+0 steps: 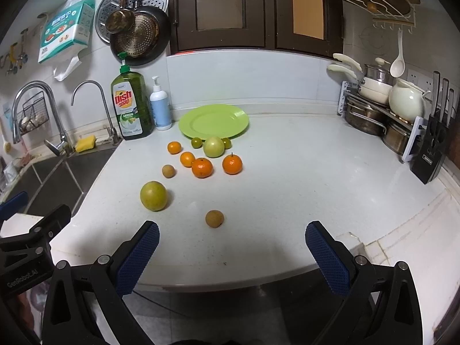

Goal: Organize fruits

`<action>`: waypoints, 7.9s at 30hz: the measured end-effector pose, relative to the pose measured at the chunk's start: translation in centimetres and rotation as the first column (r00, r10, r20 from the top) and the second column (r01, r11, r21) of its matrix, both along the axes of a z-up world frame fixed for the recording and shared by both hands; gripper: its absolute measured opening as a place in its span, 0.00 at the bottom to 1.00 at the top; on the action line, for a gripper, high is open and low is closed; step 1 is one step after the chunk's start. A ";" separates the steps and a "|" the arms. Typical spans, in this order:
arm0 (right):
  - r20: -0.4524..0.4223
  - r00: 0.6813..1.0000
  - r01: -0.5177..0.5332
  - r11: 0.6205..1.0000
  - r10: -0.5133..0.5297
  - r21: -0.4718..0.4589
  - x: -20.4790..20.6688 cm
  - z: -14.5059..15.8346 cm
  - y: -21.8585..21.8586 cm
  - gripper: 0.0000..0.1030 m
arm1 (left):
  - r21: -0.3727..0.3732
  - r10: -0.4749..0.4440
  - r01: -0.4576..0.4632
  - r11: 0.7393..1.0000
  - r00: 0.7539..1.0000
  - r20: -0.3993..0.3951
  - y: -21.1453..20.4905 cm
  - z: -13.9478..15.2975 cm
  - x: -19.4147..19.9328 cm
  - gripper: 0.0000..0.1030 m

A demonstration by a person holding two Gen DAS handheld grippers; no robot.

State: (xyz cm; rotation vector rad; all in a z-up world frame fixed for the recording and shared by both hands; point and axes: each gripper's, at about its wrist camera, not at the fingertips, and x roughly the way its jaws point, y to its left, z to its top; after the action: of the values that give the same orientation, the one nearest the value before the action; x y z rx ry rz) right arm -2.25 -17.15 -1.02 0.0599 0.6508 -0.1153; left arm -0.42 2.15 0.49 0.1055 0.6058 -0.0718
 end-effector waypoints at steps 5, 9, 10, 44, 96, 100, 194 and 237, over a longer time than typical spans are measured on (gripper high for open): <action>0.000 1.000 0.002 1.000 -0.002 0.000 0.0 0.0 0.0 1.00 | 0.000 -0.003 0.003 1.000 1.000 0.000 -0.1 0.0 0.0 1.00; 0.001 1.000 0.001 1.000 -0.001 0.000 0.0 0.0 -0.1 1.00 | 0.000 -0.002 0.002 1.000 1.000 0.000 -0.1 0.0 0.0 1.00; 0.000 1.000 0.001 1.000 -0.001 0.000 0.0 0.0 0.0 1.00 | 0.000 -0.002 0.002 1.000 1.000 -0.001 -0.1 0.0 0.0 1.00; -0.005 1.000 0.004 1.000 -0.004 -0.001 0.2 -0.2 0.2 0.99 | -0.003 -0.023 0.023 1.000 1.000 -0.006 0.2 -0.2 0.7 1.00; -0.207 0.976 -0.054 0.997 0.066 0.062 10.7 -9.7 0.8 0.44 | 0.030 -0.376 0.391 0.920 0.901 -0.217 -5.9 -9.9 14.7 0.55; -0.207 0.976 -0.054 0.997 0.066 0.064 10.9 -9.9 0.9 0.40 | 0.018 -0.375 0.389 0.921 0.899 -0.227 -6.0 -10.2 15.2 0.48; -0.312 0.843 -0.414 0.899 0.437 0.143 45.2 -9.4 -6.3 0.29 | -0.012 -0.208 0.224 0.975 0.885 -0.416 -13.9 -9.8 44.5 0.47; 0.019 0.948 -0.317 0.948 0.317 0.021 26.5 2.1 -5.8 0.63 | -0.004 -0.039 0.039 0.999 0.999 -0.022 -8.2 3.3 24.3 0.86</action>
State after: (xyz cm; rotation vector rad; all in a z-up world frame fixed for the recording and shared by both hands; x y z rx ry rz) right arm 24.27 -22.92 1.12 -0.0210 0.6384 0.2040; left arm 23.92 -6.09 3.79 0.1131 0.6256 -0.1119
